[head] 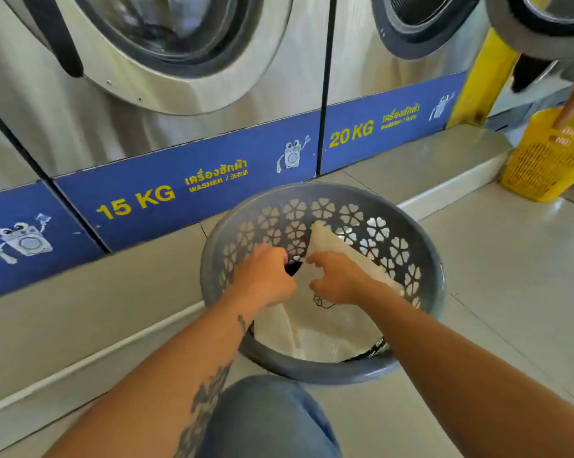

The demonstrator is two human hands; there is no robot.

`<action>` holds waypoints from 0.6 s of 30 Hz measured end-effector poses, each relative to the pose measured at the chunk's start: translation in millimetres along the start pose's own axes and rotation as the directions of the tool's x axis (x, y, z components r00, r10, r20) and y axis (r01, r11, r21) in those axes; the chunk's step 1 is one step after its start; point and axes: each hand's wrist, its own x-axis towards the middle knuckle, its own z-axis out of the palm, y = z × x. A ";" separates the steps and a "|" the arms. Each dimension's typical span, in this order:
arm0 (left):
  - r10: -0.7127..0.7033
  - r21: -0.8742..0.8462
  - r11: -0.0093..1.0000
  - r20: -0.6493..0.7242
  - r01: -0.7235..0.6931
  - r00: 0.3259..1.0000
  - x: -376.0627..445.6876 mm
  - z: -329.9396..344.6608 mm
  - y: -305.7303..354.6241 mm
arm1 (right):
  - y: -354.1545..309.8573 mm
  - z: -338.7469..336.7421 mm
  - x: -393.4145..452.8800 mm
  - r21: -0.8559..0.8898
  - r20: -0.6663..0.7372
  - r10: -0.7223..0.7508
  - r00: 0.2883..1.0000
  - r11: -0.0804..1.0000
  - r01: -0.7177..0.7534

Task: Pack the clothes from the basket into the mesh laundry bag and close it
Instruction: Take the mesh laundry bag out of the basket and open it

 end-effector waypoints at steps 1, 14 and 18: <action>-0.036 0.049 0.998 0.066 0.033 0.997 4.0 4.0 2.2 | 6.0 4.1 0.3 0.000 0.013 0.042 0.999 0.999 -0.042; -0.185 0.050 0.982 0.037 0.183 0.982 13.9 39.8 -7.7 | 19.7 18.7 17.3 -0.029 0.150 0.137 0.979 0.991 -0.134; -0.146 -0.185 0.976 -0.161 0.115 0.976 7.2 17.5 -9.5 | 18.4 13.4 16.8 0.083 0.054 0.141 0.989 0.986 -0.145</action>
